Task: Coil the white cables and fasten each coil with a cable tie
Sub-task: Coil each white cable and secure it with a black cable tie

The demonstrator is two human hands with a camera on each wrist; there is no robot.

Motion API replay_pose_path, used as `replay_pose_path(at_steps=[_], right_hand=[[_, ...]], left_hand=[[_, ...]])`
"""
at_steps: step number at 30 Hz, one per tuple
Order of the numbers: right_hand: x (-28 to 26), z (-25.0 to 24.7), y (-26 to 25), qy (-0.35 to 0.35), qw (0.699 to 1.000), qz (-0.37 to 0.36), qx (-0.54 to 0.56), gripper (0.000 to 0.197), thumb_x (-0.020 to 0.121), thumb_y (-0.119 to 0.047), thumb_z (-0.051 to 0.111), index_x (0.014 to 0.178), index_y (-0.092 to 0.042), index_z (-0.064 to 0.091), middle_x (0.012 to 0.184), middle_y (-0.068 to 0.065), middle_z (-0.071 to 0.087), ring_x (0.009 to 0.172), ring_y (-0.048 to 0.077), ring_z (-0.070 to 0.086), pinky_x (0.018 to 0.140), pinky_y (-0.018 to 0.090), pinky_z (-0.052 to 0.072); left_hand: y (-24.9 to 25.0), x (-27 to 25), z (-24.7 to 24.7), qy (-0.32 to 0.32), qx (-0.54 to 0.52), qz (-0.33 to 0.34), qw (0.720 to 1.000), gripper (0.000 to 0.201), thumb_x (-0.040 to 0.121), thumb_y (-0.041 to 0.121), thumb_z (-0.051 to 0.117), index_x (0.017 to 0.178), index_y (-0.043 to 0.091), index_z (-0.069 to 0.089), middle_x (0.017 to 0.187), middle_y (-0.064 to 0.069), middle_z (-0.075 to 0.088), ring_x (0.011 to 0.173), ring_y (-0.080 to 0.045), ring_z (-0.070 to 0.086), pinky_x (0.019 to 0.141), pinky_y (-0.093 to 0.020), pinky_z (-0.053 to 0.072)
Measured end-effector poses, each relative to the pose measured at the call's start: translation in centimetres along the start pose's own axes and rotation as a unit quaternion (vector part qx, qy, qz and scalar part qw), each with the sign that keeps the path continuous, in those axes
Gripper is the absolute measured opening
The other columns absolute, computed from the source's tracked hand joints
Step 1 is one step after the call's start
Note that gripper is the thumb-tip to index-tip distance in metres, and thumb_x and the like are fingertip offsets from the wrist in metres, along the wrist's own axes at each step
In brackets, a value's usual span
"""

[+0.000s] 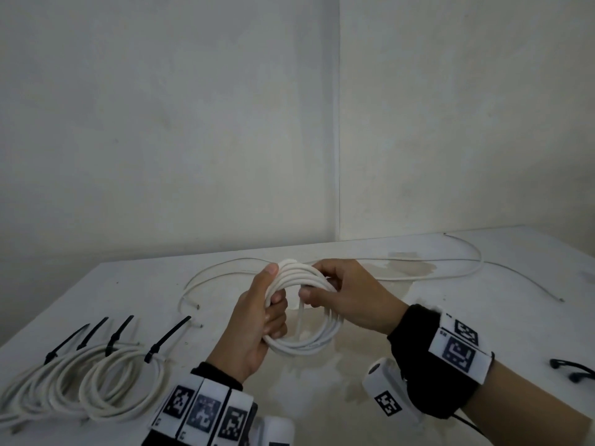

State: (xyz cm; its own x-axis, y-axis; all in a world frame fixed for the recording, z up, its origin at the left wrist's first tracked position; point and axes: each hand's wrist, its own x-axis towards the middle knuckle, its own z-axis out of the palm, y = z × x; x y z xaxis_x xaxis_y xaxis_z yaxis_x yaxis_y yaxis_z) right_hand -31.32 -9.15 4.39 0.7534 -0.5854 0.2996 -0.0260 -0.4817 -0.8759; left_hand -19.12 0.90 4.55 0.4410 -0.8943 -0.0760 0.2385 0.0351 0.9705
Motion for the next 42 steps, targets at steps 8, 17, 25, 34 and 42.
replay_pose_path(at_steps=[8, 17, 25, 34, 42], right_hand=[[-0.1, 0.5, 0.2, 0.019, 0.992, 0.024, 0.119, 0.006, 0.088, -0.001, 0.057, 0.09, 0.001, 0.063, 0.072, 0.001, 0.066, 0.058, 0.004, 0.061, 0.062, 0.018, 0.049], [-0.9, 0.4, -0.2, -0.071, 0.958, 0.079, 0.265, 0.014, 0.083, -0.01, 0.057, 0.094, -0.005, 0.063, 0.072, 0.004, 0.066, 0.069, 0.015, 0.066, 0.074, 0.023, 0.052], [-0.7, -0.2, -0.5, -0.118, 0.93, 0.108, 0.33, 0.017, 0.077, -0.008, 0.054, 0.092, -0.001, 0.058, 0.054, 0.003, 0.063, 0.045, 0.013, 0.06, 0.097, 0.038, 0.045], [-1.1, -0.8, -1.3, -0.129, 0.957, 0.101, 0.241, 0.045, 0.072, -0.007, 0.064, 0.112, 0.012, 0.053, 0.044, -0.008, 0.045, 0.035, 0.005, 0.039, 0.089, 0.033, 0.054], [-1.3, -0.9, -1.4, -0.073, 0.994, 0.061, 0.049, 0.051, 0.069, 0.0, 0.077, 0.114, 0.002, 0.053, 0.077, 0.015, 0.058, 0.071, 0.022, 0.057, 0.067, 0.036, 0.049]], left_hand=[[0.3, 0.0, 0.6, 0.005, 0.034, 0.016, 0.999, 0.046, 0.092, 0.041, 0.041, 0.055, 0.015, 0.036, 0.038, 0.007, 0.024, 0.032, -0.006, 0.018, 0.04, -0.021, 0.02], [-0.1, -0.1, 0.6, 0.038, 0.059, 0.026, 0.997, 0.045, 0.093, 0.039, 0.043, 0.057, 0.012, 0.038, 0.041, 0.004, 0.025, 0.033, -0.007, 0.02, 0.04, -0.02, 0.022], [0.0, -0.1, 1.1, 0.05, 0.056, 0.041, 0.996, 0.045, 0.093, 0.036, 0.043, 0.056, 0.011, 0.04, 0.037, 0.008, 0.029, 0.033, -0.006, 0.023, 0.038, -0.019, 0.023], [-0.5, -0.3, 2.0, 0.053, 0.051, 0.065, 0.995, 0.047, 0.093, 0.031, 0.047, 0.049, 0.017, 0.054, 0.041, 0.005, 0.03, 0.036, -0.007, 0.025, 0.038, -0.019, 0.024], [-0.4, 0.0, 1.5, 0.088, 0.007, 0.067, 0.994, 0.04, 0.092, 0.033, 0.048, 0.057, 0.014, 0.048, 0.047, 0.003, 0.033, 0.037, -0.007, 0.024, 0.039, -0.02, 0.023]])
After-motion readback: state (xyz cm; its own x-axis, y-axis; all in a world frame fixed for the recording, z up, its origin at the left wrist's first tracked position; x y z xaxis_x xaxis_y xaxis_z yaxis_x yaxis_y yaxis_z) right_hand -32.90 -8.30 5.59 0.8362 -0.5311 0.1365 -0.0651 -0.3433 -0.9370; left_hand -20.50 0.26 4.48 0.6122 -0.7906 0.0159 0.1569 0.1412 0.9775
